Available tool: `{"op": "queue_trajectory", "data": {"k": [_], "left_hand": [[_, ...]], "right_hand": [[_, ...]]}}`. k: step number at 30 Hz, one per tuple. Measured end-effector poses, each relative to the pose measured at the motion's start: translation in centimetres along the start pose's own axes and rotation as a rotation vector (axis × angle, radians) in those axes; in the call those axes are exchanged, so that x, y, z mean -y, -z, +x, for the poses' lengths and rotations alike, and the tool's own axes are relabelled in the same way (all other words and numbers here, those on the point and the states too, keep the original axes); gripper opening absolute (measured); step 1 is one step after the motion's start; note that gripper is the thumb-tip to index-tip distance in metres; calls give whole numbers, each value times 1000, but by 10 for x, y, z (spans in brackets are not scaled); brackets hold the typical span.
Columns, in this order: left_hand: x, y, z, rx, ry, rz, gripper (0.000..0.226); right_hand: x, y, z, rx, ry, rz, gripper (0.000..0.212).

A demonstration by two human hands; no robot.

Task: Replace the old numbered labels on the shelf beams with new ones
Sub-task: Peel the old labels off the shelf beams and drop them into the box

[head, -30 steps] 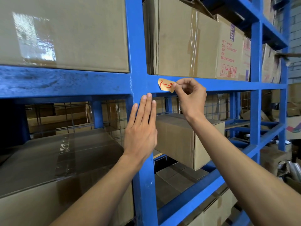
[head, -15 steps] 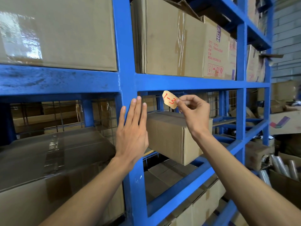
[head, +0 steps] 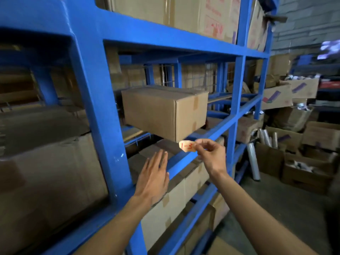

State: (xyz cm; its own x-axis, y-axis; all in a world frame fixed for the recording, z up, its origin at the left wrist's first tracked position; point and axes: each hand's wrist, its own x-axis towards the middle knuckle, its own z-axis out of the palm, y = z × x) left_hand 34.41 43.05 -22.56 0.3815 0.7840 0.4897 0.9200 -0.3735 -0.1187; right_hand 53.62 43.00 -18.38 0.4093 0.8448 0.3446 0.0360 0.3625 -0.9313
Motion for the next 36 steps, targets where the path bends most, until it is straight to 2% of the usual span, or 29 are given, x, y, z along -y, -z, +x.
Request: {"op": "queue_trajectory", "data": {"k": [3,5,9,13,16,19,23,30,36], "left_hand": [[2,-36,-16,137,30,52,71],[4,-53,-24,168,9,112,74],[2,-63,-27,125,-5,169,80],[4,-76,-32,48,-59,222,75],[-7,-94,-44,105,-102,309,85],[-20,-125,-62,175,-114,234,94],[-33,-192,-101,326,-138,44,92],[-47,-315,-168,593,-152,-118,81],[-45,-402,-195,691,-183,-171,77]], "right_hand": [[-40,12,-15,11,-108,-61,18],[-65,19,-24,15,-173,-118,15],[-106,31,-41,20,-248,-185,15],[-134,36,-57,20,-322,-176,12],[-162,41,-69,6,-359,-197,17],[-194,51,-86,-9,-429,-243,14],[-249,69,-117,-42,-556,-350,20],[-362,110,-186,-53,-746,-534,15],[-459,132,-229,-56,-876,-674,17]]}}
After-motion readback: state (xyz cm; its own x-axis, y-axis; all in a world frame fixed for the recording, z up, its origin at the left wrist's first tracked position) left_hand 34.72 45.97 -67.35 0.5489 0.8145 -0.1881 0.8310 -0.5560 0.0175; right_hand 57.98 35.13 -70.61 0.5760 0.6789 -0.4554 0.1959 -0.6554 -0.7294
